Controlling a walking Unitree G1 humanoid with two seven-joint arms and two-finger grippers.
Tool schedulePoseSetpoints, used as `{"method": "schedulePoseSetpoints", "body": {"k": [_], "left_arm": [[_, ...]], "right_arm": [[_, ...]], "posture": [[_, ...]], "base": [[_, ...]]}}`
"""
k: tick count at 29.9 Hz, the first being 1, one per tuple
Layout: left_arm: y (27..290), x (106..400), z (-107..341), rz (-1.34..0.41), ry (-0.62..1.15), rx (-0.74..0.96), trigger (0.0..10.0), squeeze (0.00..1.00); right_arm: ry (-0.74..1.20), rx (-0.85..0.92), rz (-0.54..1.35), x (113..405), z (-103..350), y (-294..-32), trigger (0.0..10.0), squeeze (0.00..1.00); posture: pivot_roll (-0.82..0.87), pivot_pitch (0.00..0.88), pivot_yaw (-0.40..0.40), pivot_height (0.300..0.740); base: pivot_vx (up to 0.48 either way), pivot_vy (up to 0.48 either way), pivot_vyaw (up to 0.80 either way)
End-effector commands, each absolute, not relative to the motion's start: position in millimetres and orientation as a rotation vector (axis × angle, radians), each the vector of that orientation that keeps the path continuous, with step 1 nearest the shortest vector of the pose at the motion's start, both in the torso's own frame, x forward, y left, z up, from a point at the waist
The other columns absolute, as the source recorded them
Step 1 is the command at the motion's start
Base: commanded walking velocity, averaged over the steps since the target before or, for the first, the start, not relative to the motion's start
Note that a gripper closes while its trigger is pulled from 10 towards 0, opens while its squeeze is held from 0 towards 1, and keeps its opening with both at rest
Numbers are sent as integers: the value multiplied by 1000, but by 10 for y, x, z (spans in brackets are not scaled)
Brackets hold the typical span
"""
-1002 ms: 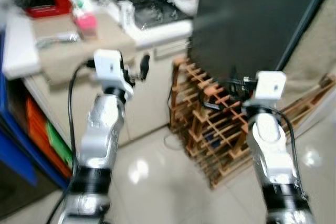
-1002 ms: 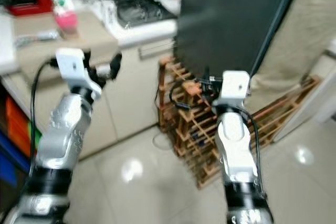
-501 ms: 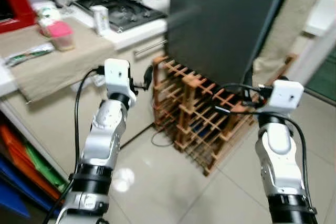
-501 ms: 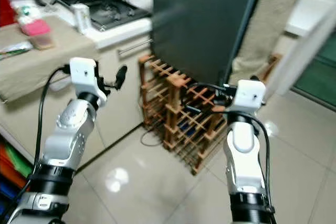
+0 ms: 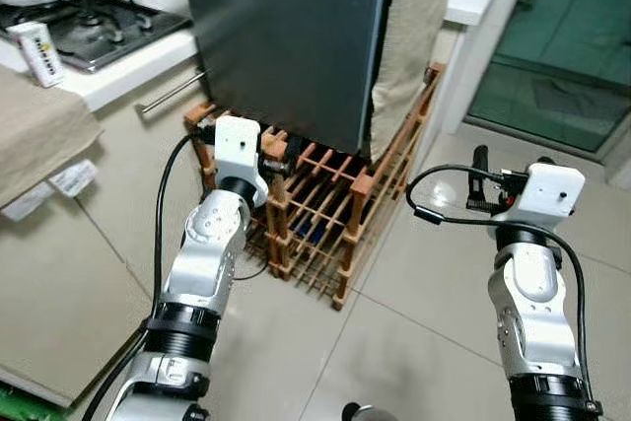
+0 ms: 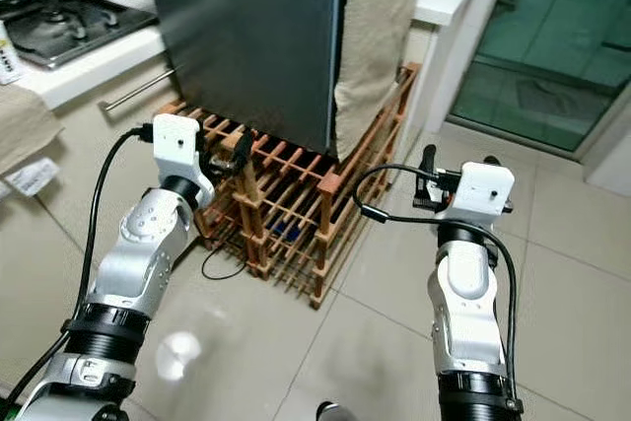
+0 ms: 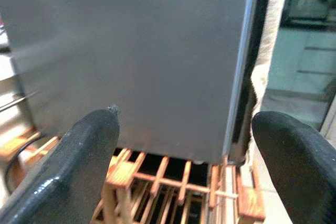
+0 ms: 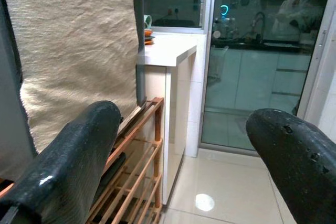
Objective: Restocking fridge
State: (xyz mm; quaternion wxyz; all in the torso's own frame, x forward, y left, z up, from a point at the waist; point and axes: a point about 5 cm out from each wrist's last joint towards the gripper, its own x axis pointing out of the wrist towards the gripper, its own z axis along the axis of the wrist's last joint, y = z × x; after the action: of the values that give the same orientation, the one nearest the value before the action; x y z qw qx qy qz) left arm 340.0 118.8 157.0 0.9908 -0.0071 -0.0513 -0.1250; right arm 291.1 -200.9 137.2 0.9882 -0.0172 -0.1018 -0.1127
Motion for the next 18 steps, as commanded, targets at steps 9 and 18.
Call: {"method": "schedulePoseSetpoints", "body": {"k": [9, 18], "left_arm": [[1102, 3435, 1741, -262, -191, -38, 10000, 0], [981, 3406, 1771, -322, -208, -58, 10000, 0]], "right_arm": [[-217, -79, -50, 3052, 1480, -1766, 10000, 35], [-231, -104, -25, 3113, 1547, -1687, 10000, 20]], "posture": [[-118, 0, 38, 740], [-124, 0, 33, 740]], "base": [[0, 0, -652], [362, -285, 0]]}}
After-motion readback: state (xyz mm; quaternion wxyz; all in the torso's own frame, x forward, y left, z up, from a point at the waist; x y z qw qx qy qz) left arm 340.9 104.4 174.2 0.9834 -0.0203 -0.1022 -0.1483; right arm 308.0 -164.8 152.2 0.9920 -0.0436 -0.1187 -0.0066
